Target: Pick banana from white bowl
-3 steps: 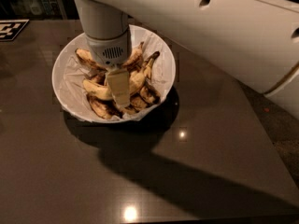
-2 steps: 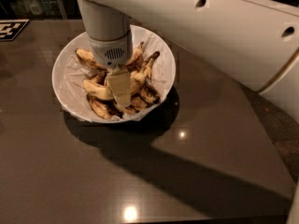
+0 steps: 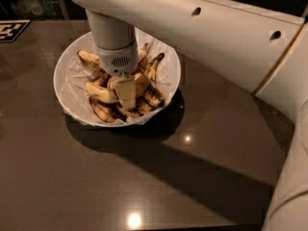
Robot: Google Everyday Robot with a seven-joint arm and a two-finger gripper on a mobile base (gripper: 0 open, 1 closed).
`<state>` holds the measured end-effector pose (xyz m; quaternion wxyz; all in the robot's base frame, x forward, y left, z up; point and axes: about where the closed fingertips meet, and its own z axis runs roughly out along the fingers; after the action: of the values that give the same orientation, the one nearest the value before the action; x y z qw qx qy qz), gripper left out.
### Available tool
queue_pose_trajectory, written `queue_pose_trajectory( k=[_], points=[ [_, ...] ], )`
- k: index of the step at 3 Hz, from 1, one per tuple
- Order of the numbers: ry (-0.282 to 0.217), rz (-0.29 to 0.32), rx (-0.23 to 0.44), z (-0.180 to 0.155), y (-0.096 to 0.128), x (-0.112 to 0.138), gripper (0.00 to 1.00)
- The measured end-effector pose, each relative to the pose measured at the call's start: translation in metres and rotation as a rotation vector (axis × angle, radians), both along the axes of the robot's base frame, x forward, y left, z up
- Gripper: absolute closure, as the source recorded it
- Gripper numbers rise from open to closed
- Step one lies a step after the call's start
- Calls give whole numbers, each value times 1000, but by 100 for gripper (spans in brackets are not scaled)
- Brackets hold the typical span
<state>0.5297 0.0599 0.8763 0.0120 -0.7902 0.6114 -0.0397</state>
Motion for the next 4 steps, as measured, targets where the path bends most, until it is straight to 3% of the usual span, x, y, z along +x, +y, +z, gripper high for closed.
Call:
queue_pose_trajectory(
  k=[1,2,4],
  points=[
    [-24,4,28,1,7,5,81],
    [-32,4,36,1,9,7,100],
    [-117,-21,109,38,-14,-31,100]
  ],
)
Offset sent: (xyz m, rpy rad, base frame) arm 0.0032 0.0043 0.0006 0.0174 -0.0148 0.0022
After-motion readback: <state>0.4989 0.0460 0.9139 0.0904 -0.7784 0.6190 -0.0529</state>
